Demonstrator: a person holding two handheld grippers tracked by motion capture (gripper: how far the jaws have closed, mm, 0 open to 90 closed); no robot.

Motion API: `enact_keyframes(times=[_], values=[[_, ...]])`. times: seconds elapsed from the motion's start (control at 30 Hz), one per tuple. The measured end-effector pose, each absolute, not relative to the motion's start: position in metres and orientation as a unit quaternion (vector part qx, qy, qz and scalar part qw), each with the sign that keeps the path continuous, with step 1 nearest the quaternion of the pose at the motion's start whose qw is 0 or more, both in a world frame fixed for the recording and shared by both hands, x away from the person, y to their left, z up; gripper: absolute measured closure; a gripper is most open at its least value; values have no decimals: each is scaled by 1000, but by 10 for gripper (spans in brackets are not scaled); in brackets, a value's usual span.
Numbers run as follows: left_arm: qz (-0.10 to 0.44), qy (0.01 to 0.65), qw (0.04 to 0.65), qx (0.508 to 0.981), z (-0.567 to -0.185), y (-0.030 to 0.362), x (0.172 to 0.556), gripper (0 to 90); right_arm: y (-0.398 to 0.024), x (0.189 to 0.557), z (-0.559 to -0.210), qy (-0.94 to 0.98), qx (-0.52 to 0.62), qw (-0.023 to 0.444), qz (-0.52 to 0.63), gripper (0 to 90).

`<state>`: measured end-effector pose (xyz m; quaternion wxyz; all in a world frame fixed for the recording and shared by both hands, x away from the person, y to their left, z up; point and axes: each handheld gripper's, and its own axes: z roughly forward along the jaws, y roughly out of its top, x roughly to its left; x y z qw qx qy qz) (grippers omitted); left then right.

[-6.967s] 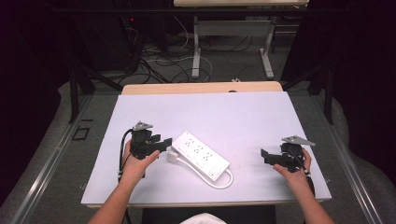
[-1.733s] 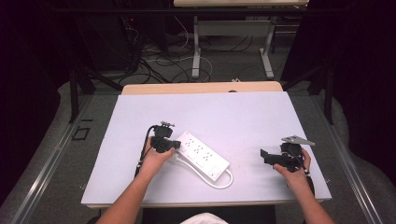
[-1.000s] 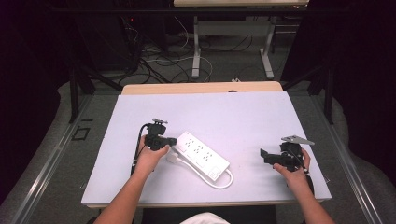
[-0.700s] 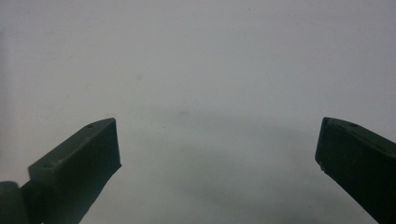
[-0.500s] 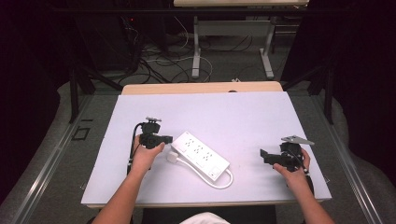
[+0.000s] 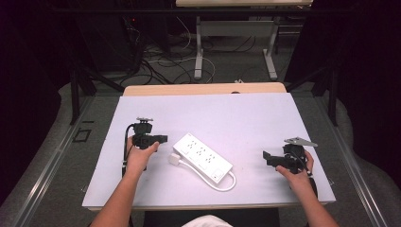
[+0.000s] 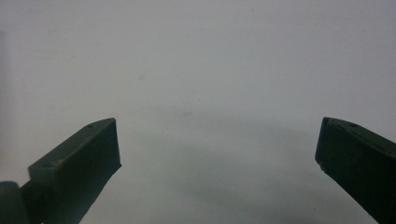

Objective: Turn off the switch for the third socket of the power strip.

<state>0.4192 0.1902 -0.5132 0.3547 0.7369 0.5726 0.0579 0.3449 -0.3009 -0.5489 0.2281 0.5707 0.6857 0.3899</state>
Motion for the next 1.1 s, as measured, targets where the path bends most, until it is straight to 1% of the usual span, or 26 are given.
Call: enact_keyframes(times=[0.13,0.3,0.33,0.37,0.5,0.53,0.57,0.63,0.77,0.97,1.07,1.1], values=[[71,580,362,726,-513,194,418,616,-301,345,-548,685,571,230,389,0],[67,576,357,732,-511,197,417,573,-301,344,-548,686,569,233,389,0],[73,576,361,730,-512,196,417,544,-300,343,-547,686,569,232,390,0],[75,575,359,731,-512,196,416,544,-300,343,-547,686,569,232,390,0],[86,574,362,730,-511,197,415,471,-300,343,-547,686,569,233,390,0],[88,574,360,731,-510,198,415,436,-300,342,-547,685,568,233,391,0],[89,574,360,730,-510,199,416,436,-300,342,-547,685,568,233,391,0],[101,576,358,728,-509,202,415,402,-301,342,-547,686,567,234,391,0],[113,577,351,729,-510,209,416,376,-301,342,-547,685,567,235,391,0],[124,578,361,721,-512,222,415,340,-301,342,-547,685,568,235,391,0],[117,577,363,722,-512,229,415,337,-301,342,-547,685,568,236,390,0],[124,576,364,722,-514,230,415,329,-300,342,-547,685,568,235,391,0]])
